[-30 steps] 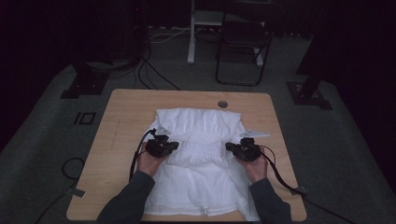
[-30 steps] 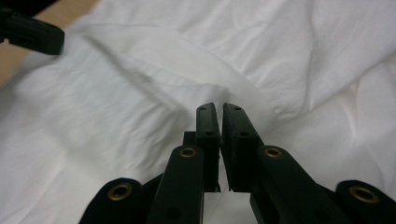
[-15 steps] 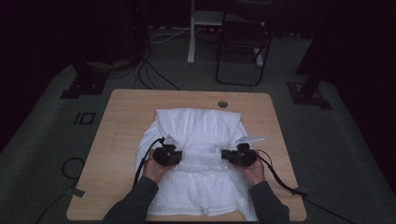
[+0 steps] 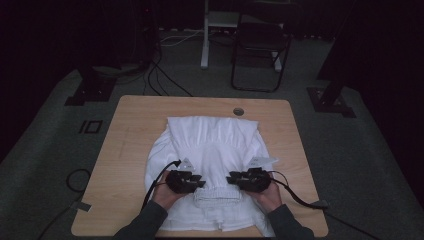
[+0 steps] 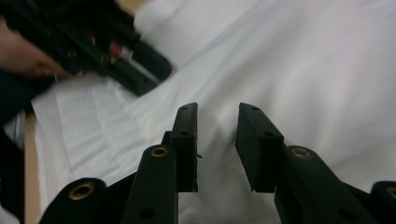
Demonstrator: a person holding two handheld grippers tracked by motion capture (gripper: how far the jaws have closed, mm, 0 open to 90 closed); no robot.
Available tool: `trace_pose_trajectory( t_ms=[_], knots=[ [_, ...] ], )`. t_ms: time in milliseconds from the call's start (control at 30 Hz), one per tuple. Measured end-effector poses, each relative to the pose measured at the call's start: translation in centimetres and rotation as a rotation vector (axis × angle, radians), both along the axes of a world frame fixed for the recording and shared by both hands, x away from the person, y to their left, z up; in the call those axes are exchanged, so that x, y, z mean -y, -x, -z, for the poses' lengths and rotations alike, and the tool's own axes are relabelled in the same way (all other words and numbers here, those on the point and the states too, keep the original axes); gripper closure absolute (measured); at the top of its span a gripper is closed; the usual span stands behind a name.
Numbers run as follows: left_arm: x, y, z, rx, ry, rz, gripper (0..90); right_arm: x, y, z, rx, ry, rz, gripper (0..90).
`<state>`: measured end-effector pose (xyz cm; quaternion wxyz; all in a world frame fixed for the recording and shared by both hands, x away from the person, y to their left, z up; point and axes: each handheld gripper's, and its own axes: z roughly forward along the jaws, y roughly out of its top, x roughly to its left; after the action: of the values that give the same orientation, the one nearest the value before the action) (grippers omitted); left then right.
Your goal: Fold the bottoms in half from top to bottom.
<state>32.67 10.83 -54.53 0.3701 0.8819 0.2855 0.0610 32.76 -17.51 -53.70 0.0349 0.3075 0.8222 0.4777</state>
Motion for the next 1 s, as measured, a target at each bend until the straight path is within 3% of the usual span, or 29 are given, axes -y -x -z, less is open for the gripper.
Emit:
trace_pose_trajectory(
  t_ms=[33, 67, 100, 200, 233, 300, 333, 367, 400, 433, 500, 567, 600, 633, 667, 700, 733, 800, 867, 900, 1000],
  knots=[
    [0.1, 0.4, 0.4, 0.008, -0.016, 0.009, 68.8, -1.0, 0.4, 1.2, -0.013, 0.096, -0.025, 73.2],
    [0.1, 0.4, 0.4, 0.008, -0.016, 0.009, 68.7, -1.0, 0.4, 1.2, -0.013, 0.096, -0.025, 73.2],
    [0.0, 0.4, 0.1, 0.002, -0.019, 0.020, 68.2, -1.5, 0.8, 2.0, -0.019, 0.147, -0.040, 74.0],
    [-0.3, 0.3, -0.8, 0.037, -0.007, 0.007, 61.8, -1.4, 0.7, 1.5, -0.012, 0.147, -0.041, 73.4],
    [-0.7, -0.4, -1.8, 0.087, -0.007, -0.036, 60.1, -1.2, 0.5, 0.6, 0.031, 0.153, -0.007, 67.0],
    [-0.9, -1.4, -2.7, 0.116, 0.009, -0.073, 59.7, -0.9, -0.3, -0.8, 0.089, 0.147, 0.051, 61.6],
    [-0.9, -1.4, -2.7, 0.116, 0.009, -0.073, 58.8, -0.9, -0.3, -0.8, 0.089, 0.147, 0.051, 61.6],
    [-0.9, -3.2, -3.6, 0.168, 0.013, -0.120, 58.4, -0.8, -1.5, -1.9, 0.145, 0.141, 0.106, 58.0],
    [-0.9, -3.2, -3.6, 0.168, 0.013, -0.120, 58.2, -0.8, -1.5, -1.9, 0.145, 0.141, 0.106, 58.0],
    [-0.8, -4.7, -3.9, 0.170, 0.027, -0.147, 57.9, -0.9, -3.3, -2.5, 0.178, 0.138, 0.162, 56.9],
    [-0.6, -6.5, -3.7, 0.178, 0.025, -0.182, 57.0, -1.1, -5.2, -2.6, 0.176, 0.134, 0.195, 56.5],
    [-0.4, -8.1, -2.9, 0.170, 0.015, -0.219, 56.5, -1.5, -7.5, -2.2, 0.178, 0.159, 0.248, 54.1],
    [-0.4, -8.1, -2.9, 0.170, 0.015, -0.219, 56.4, -1.5, -7.5, -2.2, 0.178, 0.159, 0.248, 54.1],
    [-0.7, -9.3, -1.7, 0.135, 0.014, -0.256, 56.4, -1.7, -8.9, -1.5, 0.170, 0.199, 0.290, 53.3],
    [-0.7, -9.3, -1.7, 0.135, 0.014, -0.256, 56.4, -1.7, -8.9, -1.5, 0.170, 0.199, 0.290, 53.3],
    [-1.2, -10.0, -0.2, 0.086, 0.027, -0.259, 56.4, -1.7, -10.3, -0.2, 0.124, 0.225, 0.311, 52.5],
    [-1.2, -10.0, -0.2, 0.086, 0.027, -0.259, 56.0, -1.7, -10.3, -0.2, 0.124, 0.225, 0.311, 52.5],
    [-1.9, -9.7, 0.9, 0.080, 0.075, -0.249, 55.7, -1.4, -10.7, 1.6, 0.090, 0.242, 0.313, 50.9],
    [-2.3, -9.5, 1.2, 0.079, 0.094, -0.243, 55.6, -1.3, -10.6, 2.0, 0.085, 0.233, 0.316, 50.9],
    [-2.7, -9.2, 1.3, 0.067, 0.116, -0.238, 55.6, -0.8, -10.2, 2.5, 0.076, 0.178, 0.321, 50.9],
    [-2.9, -8.2, 1.4, 0.070, 0.113, -0.222, 55.2, -0.5, -9.6, 2.8, 0.068, 0.146, 0.313, 50.8]
  ],
)
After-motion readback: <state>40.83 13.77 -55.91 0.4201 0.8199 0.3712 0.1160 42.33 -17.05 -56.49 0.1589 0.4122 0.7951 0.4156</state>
